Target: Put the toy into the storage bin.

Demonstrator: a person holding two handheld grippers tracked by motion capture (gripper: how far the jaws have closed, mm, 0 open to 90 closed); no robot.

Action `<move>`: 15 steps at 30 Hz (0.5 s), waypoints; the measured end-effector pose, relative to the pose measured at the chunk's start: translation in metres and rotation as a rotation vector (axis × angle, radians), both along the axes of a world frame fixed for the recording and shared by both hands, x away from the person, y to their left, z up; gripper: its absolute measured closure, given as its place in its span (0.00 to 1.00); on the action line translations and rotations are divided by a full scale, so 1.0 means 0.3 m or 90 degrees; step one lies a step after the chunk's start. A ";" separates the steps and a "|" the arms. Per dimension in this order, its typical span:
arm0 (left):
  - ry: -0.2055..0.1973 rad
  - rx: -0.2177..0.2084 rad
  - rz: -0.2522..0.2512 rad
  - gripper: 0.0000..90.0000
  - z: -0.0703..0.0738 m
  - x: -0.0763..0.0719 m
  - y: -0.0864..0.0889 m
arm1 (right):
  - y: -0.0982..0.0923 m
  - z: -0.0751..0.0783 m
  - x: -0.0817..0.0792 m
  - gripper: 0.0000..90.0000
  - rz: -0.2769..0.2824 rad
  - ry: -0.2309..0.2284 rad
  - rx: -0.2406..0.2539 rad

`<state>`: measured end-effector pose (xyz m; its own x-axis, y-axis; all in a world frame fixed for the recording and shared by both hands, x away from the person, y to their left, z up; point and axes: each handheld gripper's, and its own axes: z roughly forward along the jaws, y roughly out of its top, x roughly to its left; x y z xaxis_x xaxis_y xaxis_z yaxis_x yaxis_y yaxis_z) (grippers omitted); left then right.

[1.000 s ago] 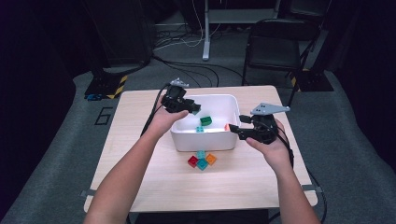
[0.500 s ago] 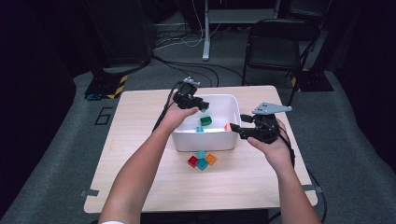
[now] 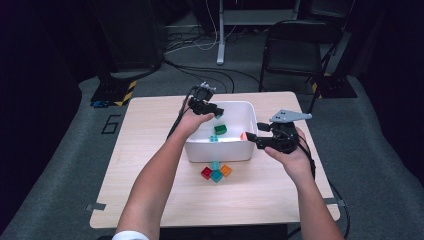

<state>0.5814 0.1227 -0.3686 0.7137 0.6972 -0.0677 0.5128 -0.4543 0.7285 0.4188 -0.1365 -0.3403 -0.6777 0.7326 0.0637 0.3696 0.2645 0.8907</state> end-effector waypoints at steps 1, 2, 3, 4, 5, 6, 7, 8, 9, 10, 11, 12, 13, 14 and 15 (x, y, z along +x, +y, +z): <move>0.001 0.004 0.001 0.65 -0.003 0.002 -0.001 | -0.001 0.000 0.000 0.47 0.000 0.000 0.000; 0.001 0.004 0.004 0.65 -0.006 0.003 -0.002 | -0.002 0.001 0.001 0.47 -0.001 -0.001 0.001; 0.003 0.005 0.005 0.65 -0.008 0.005 -0.001 | -0.003 0.001 0.001 0.47 -0.001 -0.001 0.002; 0.005 0.005 0.007 0.65 -0.008 0.005 -0.001 | -0.005 0.001 0.001 0.47 -0.001 0.000 0.002; 0.009 0.005 0.009 0.65 -0.008 0.005 -0.002 | -0.005 0.001 0.001 0.47 -0.002 0.000 0.002; 0.008 0.006 0.010 0.64 -0.008 0.002 -0.004 | -0.006 0.001 0.001 0.47 -0.002 0.000 0.002; 0.006 0.010 0.011 0.63 -0.008 -0.002 -0.007 | -0.006 0.001 0.001 0.47 -0.002 0.000 0.002; 0.001 0.016 0.008 0.62 -0.006 -0.006 -0.009 | -0.007 0.001 0.002 0.47 -0.002 0.000 0.003; -0.003 0.016 0.007 0.61 -0.003 -0.010 -0.010 | -0.008 0.001 0.002 0.47 -0.002 -0.001 0.003; 0.000 0.017 0.002 0.60 0.001 -0.013 -0.008 | -0.008 0.001 0.002 0.47 -0.002 -0.001 0.003; -0.007 0.016 0.001 0.60 0.006 -0.018 -0.008 | -0.008 0.001 0.002 0.47 -0.002 -0.001 0.003; -0.011 0.017 -0.004 0.60 0.014 -0.027 -0.005 | -0.008 0.001 0.002 0.47 -0.002 -0.001 0.003; -0.014 0.016 -0.008 0.60 0.019 -0.033 -0.003 | -0.008 0.001 0.001 0.47 -0.003 -0.001 0.003; -0.017 0.014 -0.011 0.60 0.030 -0.044 0.001 | -0.008 0.001 0.001 0.47 -0.003 -0.001 0.003; -0.019 0.012 -0.015 0.60 0.037 -0.051 0.005 | -0.008 0.001 0.001 0.47 -0.003 -0.001 0.004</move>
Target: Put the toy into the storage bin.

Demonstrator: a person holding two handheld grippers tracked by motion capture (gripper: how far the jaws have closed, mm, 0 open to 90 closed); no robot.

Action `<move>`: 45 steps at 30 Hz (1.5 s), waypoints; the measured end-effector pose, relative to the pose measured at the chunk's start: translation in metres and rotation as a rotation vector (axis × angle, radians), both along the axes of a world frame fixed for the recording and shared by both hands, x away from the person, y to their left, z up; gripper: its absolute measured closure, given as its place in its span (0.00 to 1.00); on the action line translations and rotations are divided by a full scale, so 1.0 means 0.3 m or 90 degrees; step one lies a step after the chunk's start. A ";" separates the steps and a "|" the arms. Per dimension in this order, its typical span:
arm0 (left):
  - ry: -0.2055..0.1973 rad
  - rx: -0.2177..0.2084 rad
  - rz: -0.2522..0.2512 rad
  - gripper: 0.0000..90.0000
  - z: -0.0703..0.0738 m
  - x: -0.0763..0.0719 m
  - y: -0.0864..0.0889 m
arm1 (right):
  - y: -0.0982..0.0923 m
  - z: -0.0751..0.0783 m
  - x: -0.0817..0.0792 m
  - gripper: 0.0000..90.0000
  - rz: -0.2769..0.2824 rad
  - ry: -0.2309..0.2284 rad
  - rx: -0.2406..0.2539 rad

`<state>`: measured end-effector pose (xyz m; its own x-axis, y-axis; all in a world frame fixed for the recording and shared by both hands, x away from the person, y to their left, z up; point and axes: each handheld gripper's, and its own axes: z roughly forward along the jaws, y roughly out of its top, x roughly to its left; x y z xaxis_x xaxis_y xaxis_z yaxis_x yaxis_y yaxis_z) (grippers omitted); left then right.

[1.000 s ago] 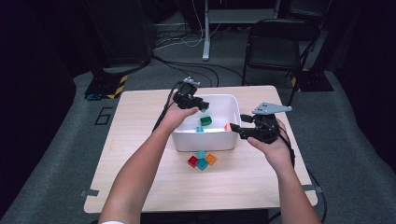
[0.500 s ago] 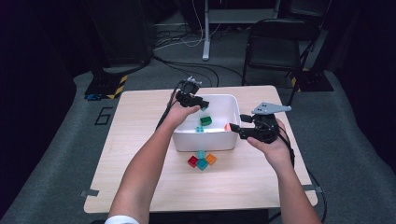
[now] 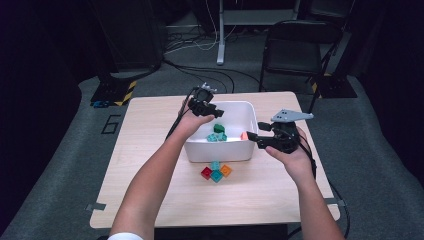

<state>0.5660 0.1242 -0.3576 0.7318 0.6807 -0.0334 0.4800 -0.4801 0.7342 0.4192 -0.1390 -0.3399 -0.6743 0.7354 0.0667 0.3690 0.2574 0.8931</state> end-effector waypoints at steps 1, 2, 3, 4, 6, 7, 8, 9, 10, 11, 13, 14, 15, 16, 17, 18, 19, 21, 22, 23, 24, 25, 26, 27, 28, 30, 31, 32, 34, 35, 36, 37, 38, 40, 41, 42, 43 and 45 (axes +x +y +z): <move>-0.004 -0.003 -0.006 0.60 0.009 -0.011 0.005 | 0.000 0.000 0.000 0.47 0.001 0.001 -0.001; -0.004 -0.002 -0.012 0.60 0.018 -0.023 0.011 | 0.000 -0.001 0.001 0.47 0.000 0.000 -0.001; -0.009 -0.001 -0.018 0.60 0.031 -0.039 0.019 | 0.000 -0.002 0.002 0.47 0.001 0.001 -0.002; -0.010 -0.003 -0.019 0.60 0.040 -0.053 0.025 | 0.001 -0.003 0.002 0.47 0.000 0.003 -0.002; -0.016 -0.009 -0.024 0.59 0.056 -0.079 0.039 | 0.003 -0.005 0.003 0.47 0.000 0.005 -0.002; -0.021 -0.013 -0.028 0.59 0.065 -0.095 0.048 | 0.004 -0.005 0.003 0.47 0.002 0.006 -0.001; -0.023 -0.017 -0.031 0.58 0.075 -0.115 0.060 | 0.005 -0.005 0.002 0.47 0.003 0.006 0.001; -0.022 -0.021 -0.032 0.58 0.081 -0.131 0.070 | 0.005 -0.003 0.001 0.47 0.006 0.007 0.003; -0.024 -0.024 -0.033 0.58 0.084 -0.143 0.076 | 0.007 -0.002 -0.001 0.47 0.007 0.007 0.005; -0.026 -0.028 -0.036 0.58 0.089 -0.163 0.088 | 0.007 -0.001 -0.001 0.47 0.009 0.006 0.005; -0.026 -0.034 -0.036 0.58 0.096 -0.193 0.109 | 0.009 -0.001 -0.003 0.47 0.009 0.005 0.004; -0.028 -0.035 -0.035 0.58 0.098 -0.203 0.116 | 0.010 -0.001 -0.003 0.47 0.008 0.006 0.003; -0.025 -0.039 -0.035 0.58 0.101 -0.217 0.129 | 0.011 -0.002 -0.002 0.47 0.009 0.006 0.002; -0.027 -0.041 -0.036 0.58 0.102 -0.225 0.137 | 0.013 -0.004 -0.002 0.47 0.010 0.007 0.000; -0.027 -0.047 -0.033 0.58 0.105 -0.239 0.148 | 0.014 -0.004 -0.002 0.47 0.009 0.009 0.000; -0.029 -0.047 -0.034 0.58 0.108 -0.247 0.156 | 0.015 -0.005 -0.002 0.47 0.011 0.008 -0.002; -0.032 -0.048 -0.032 0.58 0.108 -0.261 0.166 | 0.016 -0.006 -0.002 0.47 0.010 0.009 -0.002; -0.036 -0.049 -0.029 0.58 0.107 -0.285 0.182 | 0.018 -0.005 -0.003 0.47 0.012 0.011 -0.001; -0.036 -0.052 -0.028 0.58 0.105 -0.296 0.188 | 0.018 -0.005 -0.003 0.47 0.012 0.011 0.001; -0.036 -0.053 -0.031 0.58 0.103 -0.303 0.194 | 0.018 -0.005 -0.004 0.47 0.012 0.011 0.003; -0.037 -0.052 -0.031 0.58 0.100 -0.316 0.202 | 0.018 -0.004 -0.004 0.47 0.012 0.011 0.003; -0.039 -0.054 -0.030 0.58 0.096 -0.323 0.205 | 0.019 -0.005 -0.004 0.47 0.010 0.012 0.003; -0.036 -0.052 -0.032 0.58 0.094 -0.333 0.212 | 0.019 -0.005 -0.004 0.48 0.010 0.013 0.001; -0.037 -0.057 -0.029 0.58 0.090 -0.342 0.215 | 0.020 -0.006 -0.004 0.48 0.011 0.014 -0.004; -0.035 -0.056 -0.029 0.58 0.086 -0.350 0.219 | 0.023 -0.007 -0.004 0.48 0.013 0.011 -0.008; -0.037 -0.053 -0.028 0.58 0.083 -0.361 0.222 | 0.029 -0.007 -0.006 0.48 0.020 0.004 -0.017; -0.040 -0.052 -0.028 0.58 0.080 -0.368 0.223 | 0.032 -0.007 -0.007 0.48 0.022 0.003 -0.018; -0.041 -0.051 -0.028 0.58 0.076 -0.377 0.224 | 0.036 -0.007 -0.007 0.47 0.025 0.001 -0.021; -0.040 -0.049 -0.034 0.58 0.069 -0.391 0.228 | 0.043 -0.008 -0.011 0.47 0.028 0.001 -0.022; -0.040 -0.050 -0.033 0.58 0.065 -0.396 0.229 | 0.045 -0.009 -0.010 0.47 0.029 0.003 -0.023; -0.040 -0.049 -0.035 0.58 0.059 -0.404 0.231 | 0.046 -0.010 -0.010 0.47 0.028 0.006 -0.022; -0.040 -0.053 -0.033 0.58 0.053 -0.409 0.230 | 0.047 -0.012 -0.010 0.47 0.026 0.008 -0.020; -0.040 -0.053 -0.034 0.58 0.047 -0.414 0.231 | 0.047 -0.014 -0.010 0.47 0.025 0.010 -0.018; -0.039 -0.050 -0.038 0.58 0.036 -0.423 0.233 | 0.047 -0.017 -0.007 0.47 0.018 0.013 -0.009; -0.038 -0.046 -0.039 0.58 0.032 -0.428 0.234 | 0.046 -0.018 -0.006 0.48 0.016 0.012 -0.007; -0.036 -0.049 -0.040 0.58 0.023 -0.434 0.234 | 0.046 -0.019 -0.005 0.48 0.013 0.013 -0.002; -0.036 -0.051 -0.040 0.58 0.017 -0.437 0.234 | 0.046 -0.019 -0.005 0.48 0.009 0.011 0.001; -0.031 -0.052 -0.042 0.58 0.004 -0.445 0.231 | 0.047 -0.019 -0.005 0.49 0.008 0.008 0.004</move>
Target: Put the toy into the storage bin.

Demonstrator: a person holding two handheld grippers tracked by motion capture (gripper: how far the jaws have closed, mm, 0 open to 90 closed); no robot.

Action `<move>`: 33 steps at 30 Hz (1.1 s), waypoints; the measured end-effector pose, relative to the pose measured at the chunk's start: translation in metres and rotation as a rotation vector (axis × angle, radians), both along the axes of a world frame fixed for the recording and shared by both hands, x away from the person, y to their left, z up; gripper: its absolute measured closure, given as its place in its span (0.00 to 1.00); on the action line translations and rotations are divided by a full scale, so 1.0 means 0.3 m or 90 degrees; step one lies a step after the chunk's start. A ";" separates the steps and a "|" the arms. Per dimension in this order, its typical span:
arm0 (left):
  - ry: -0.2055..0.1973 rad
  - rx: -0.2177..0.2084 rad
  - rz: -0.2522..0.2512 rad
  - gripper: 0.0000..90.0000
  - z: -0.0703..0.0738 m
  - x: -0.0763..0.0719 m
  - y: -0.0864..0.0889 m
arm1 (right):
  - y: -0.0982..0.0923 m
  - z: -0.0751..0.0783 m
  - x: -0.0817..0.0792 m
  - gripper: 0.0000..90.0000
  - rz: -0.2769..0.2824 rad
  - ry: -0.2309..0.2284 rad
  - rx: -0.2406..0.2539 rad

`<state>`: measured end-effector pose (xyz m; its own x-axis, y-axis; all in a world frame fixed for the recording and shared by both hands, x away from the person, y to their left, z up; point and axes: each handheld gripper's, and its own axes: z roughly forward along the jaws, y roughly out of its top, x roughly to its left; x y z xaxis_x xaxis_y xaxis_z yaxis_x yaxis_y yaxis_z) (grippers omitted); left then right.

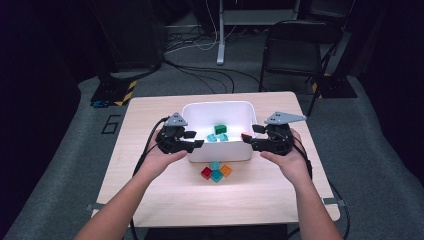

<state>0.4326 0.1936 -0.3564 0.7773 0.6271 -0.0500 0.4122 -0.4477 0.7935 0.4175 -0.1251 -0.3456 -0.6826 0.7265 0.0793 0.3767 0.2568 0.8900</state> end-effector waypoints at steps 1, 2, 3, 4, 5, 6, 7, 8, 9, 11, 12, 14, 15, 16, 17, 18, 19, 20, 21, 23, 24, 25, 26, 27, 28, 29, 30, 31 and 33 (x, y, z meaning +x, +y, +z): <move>0.000 0.006 -0.001 0.58 -0.006 -0.005 -0.001 | 0.000 0.000 -0.001 0.49 0.000 -0.003 0.000; 0.000 0.007 -0.002 0.58 -0.016 -0.010 -0.002 | 0.001 -0.001 -0.002 0.49 0.002 -0.006 -0.002; 0.001 0.006 -0.003 0.58 -0.025 -0.015 -0.004 | 0.003 -0.001 -0.003 0.49 0.004 -0.009 -0.003; 0.002 0.010 -0.005 0.58 -0.035 -0.019 -0.004 | 0.004 -0.001 -0.004 0.49 0.006 -0.010 -0.004; 0.003 0.007 -0.004 0.58 -0.043 -0.021 -0.005 | 0.006 -0.002 -0.005 0.50 0.008 -0.010 -0.006; 0.006 0.007 -0.002 0.58 -0.051 -0.024 -0.006 | 0.007 -0.002 -0.005 0.50 0.008 -0.011 -0.009; 0.008 0.007 -0.001 0.58 -0.064 -0.026 -0.005 | 0.008 -0.002 -0.006 0.51 0.008 -0.012 -0.010; 0.012 0.006 -0.001 0.58 -0.075 -0.027 -0.005 | 0.010 -0.002 -0.006 0.51 0.006 -0.012 -0.011; 0.016 0.006 -0.003 0.58 -0.083 -0.027 -0.004 | 0.010 -0.002 -0.006 0.51 0.007 -0.014 -0.012; 0.022 0.004 0.000 0.58 -0.107 -0.030 -0.004 | 0.010 -0.001 -0.007 0.51 0.008 -0.015 -0.011; 0.025 0.004 0.000 0.58 -0.121 -0.032 -0.005 | 0.009 -0.001 -0.007 0.51 0.008 -0.017 -0.009; 0.028 0.002 0.000 0.58 -0.145 -0.037 -0.003 | 0.008 0.000 -0.008 0.51 0.006 -0.022 -0.008; 0.032 -0.002 0.001 0.58 -0.155 -0.039 -0.004 | 0.008 0.001 -0.008 0.51 0.000 -0.023 -0.006; 0.035 0.001 0.000 0.58 -0.167 -0.040 -0.005 | 0.008 0.001 -0.008 0.51 -0.002 -0.023 -0.003; 0.036 0.007 0.003 0.58 -0.179 -0.041 -0.007 | 0.007 0.001 -0.008 0.51 -0.003 -0.022 0.000; 0.039 0.008 0.005 0.58 -0.190 -0.041 -0.008 | 0.008 0.001 -0.008 0.50 -0.003 -0.023 0.000; 0.043 0.009 0.005 0.58 -0.201 -0.042 -0.008 | 0.008 0.002 -0.008 0.49 -0.003 -0.023 0.001; 0.044 0.010 0.006 0.58 -0.209 -0.043 -0.008 | 0.008 0.002 -0.008 0.49 -0.004 -0.022 0.002; 0.045 0.013 0.004 0.58 -0.219 -0.042 -0.007 | 0.007 0.003 -0.008 0.49 -0.004 -0.022 0.002; 0.051 0.009 0.010 0.58 -0.244 -0.045 -0.009 | 0.005 0.004 -0.008 0.49 -0.007 -0.023 -0.003; 0.052 0.014 0.008 0.58 -0.254 -0.044 -0.008 | 0.002 0.006 -0.007 0.50 -0.006 -0.026 -0.007; 0.051 0.015 0.010 0.58 -0.264 -0.044 -0.007 | 0.000 0.008 -0.007 0.51 -0.005 -0.024 -0.006; 0.053 0.010 0.014 0.58 -0.275 -0.043 -0.007 | -0.002 0.009 -0.007 0.53 -0.002 -0.025 -0.006; 0.054 0.008 0.017 0.58 -0.282 -0.042 -0.006 | -0.004 0.010 -0.008 0.54 0.000 -0.027 -0.005; 0.057 0.008 0.020 0.58 -0.294 -0.039 -0.002 | -0.005 0.011 -0.009 0.55 0.002 -0.030 -0.005; 0.060 0.007 0.022 0.58 -0.301 -0.038 0.000 | -0.006 0.012 -0.010 0.56 0.005 -0.035 -0.007; 0.060 0.007 0.029 0.58 -0.313 -0.035 0.003 | -0.006 0.013 -0.011 0.57 0.007 -0.037 -0.007; 0.060 0.009 0.031 0.58 -0.325 -0.031 0.007 | -0.005 0.014 -0.012 0.58 0.008 -0.043 -0.008; 0.059 0.013 0.039 0.58 -0.340 -0.028 0.008 | -0.005 0.015 -0.013 0.58 0.013 -0.048 -0.004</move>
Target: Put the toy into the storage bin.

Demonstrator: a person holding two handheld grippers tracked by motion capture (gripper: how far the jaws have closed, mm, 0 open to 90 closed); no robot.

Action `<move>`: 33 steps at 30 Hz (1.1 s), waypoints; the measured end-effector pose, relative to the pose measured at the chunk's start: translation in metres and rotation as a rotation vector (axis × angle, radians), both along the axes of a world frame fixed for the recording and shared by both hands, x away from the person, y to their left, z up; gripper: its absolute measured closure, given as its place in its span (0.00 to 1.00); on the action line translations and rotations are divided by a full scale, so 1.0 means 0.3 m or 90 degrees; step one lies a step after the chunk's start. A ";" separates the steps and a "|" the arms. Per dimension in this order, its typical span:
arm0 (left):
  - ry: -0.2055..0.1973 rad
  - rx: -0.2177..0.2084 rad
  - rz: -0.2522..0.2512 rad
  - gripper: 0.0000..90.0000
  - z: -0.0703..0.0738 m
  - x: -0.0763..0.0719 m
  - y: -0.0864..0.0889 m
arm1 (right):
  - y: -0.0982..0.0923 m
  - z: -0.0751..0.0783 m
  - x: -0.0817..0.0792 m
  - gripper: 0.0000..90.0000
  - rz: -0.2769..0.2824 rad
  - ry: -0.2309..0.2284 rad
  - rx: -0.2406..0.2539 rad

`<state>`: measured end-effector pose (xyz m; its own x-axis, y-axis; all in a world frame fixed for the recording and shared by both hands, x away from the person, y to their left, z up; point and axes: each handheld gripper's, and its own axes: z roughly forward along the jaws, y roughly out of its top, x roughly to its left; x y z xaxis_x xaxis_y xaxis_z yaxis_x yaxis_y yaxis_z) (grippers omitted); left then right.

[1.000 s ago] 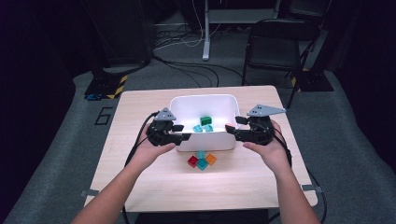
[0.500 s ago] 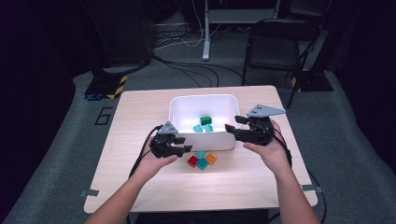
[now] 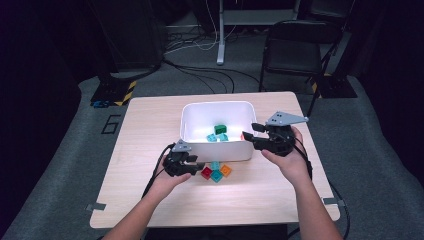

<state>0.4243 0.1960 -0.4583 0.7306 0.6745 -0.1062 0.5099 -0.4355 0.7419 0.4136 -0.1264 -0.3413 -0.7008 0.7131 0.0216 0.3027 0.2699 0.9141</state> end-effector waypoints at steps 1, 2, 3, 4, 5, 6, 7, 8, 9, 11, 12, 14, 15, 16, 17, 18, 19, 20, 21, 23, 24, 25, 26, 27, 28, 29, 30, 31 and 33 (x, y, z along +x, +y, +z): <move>0.004 0.006 0.004 0.58 -0.011 0.003 0.001 | 0.000 0.000 0.000 0.59 0.001 0.001 0.003; 0.003 0.012 0.003 0.58 -0.018 0.006 0.003 | 0.001 0.000 0.000 0.59 0.003 0.002 0.007; 0.002 0.015 0.005 0.58 -0.026 0.008 0.004 | 0.002 0.000 0.000 0.60 0.004 0.002 0.009; 0.002 0.017 0.006 0.58 -0.032 0.009 0.005 | 0.003 0.000 -0.001 0.60 0.007 0.002 0.008; 0.005 0.016 0.012 0.58 -0.041 0.010 0.004 | 0.003 0.000 -0.001 0.61 0.009 0.004 0.007; 0.007 0.017 0.012 0.58 -0.046 0.012 0.004 | 0.004 0.000 0.000 0.62 0.010 0.005 0.005; 0.007 0.019 0.011 0.58 -0.052 0.014 0.005 | 0.004 0.000 -0.001 0.63 0.011 0.006 0.004; 0.009 0.019 0.014 0.58 -0.059 0.016 0.004 | 0.004 -0.001 -0.001 0.63 0.012 0.003 0.000; 0.012 0.020 0.017 0.58 -0.065 0.016 0.003 | 0.005 -0.002 -0.002 0.64 0.010 -0.001 -0.002; 0.011 0.026 0.016 0.58 -0.076 0.020 0.002 | 0.005 -0.002 -0.003 0.66 0.007 -0.005 -0.007; 0.013 0.025 0.018 0.58 -0.082 0.021 0.001 | 0.005 -0.002 -0.002 0.66 0.006 -0.003 -0.006; 0.018 0.025 0.021 0.59 -0.090 0.024 -0.001 | 0.004 -0.003 -0.001 0.66 0.006 -0.002 -0.002; 0.021 0.022 0.022 0.59 -0.094 0.025 -0.004 | 0.003 -0.003 -0.001 0.66 0.005 0.001 -0.001; 0.018 0.028 0.018 0.59 -0.097 0.026 -0.005 | 0.003 -0.003 -0.001 0.66 0.006 0.002 0.001; 0.022 0.022 0.020 0.59 -0.100 0.025 -0.009 | 0.003 -0.004 -0.001 0.66 0.007 0.004 0.003; 0.022 0.025 0.016 0.59 -0.102 0.025 -0.013 | 0.003 -0.003 -0.001 0.65 0.008 0.005 0.006; 0.022 0.024 0.015 0.58 -0.103 0.023 -0.017 | 0.002 -0.003 -0.001 0.65 0.007 0.006 0.010; 0.020 0.026 0.013 0.58 -0.105 0.023 -0.022 | 0.002 -0.003 -0.001 0.65 0.007 0.006 0.011; 0.020 0.025 0.014 0.58 -0.106 0.021 -0.028 | 0.002 -0.003 -0.001 0.65 0.007 0.007 0.013; 0.022 0.023 0.010 0.57 -0.107 0.019 -0.036 | 0.003 -0.003 -0.001 0.64 0.009 0.008 0.013; 0.024 0.020 0.008 0.57 -0.109 0.018 -0.043 | 0.003 -0.003 -0.001 0.64 0.009 0.008 0.014; 0.024 0.022 0.006 0.56 -0.111 0.016 -0.048 | 0.003 -0.003 -0.001 0.64 0.010 0.008 0.014; 0.025 0.025 0.002 0.55 -0.113 0.014 -0.054 | 0.004 -0.003 -0.001 0.64 0.010 0.008 0.013; 0.024 0.028 0.000 0.54 -0.116 0.012 -0.061 | 0.004 -0.003 -0.001 0.64 0.011 0.008 0.013; 0.024 0.035 -0.003 0.53 -0.119 0.009 -0.067 | 0.005 -0.003 -0.001 0.63 0.011 0.008 0.013; 0.028 0.037 -0.001 0.52 -0.122 0.006 -0.074 | 0.005 -0.003 -0.001 0.63 0.010 0.008 0.014; 0.033 0.038 -0.002 0.51 -0.126 0.003 -0.080 | 0.005 -0.004 -0.001 0.63 0.010 0.008 0.014; 0.032 0.041 -0.005 0.50 -0.130 0.002 -0.084 | 0.005 -0.004 -0.001 0.63 0.009 0.008 0.014; 0.029 0.051 -0.006 0.50 -0.137 0.002 -0.092 | 0.004 -0.004 -0.001 0.62 0.008 0.008 0.015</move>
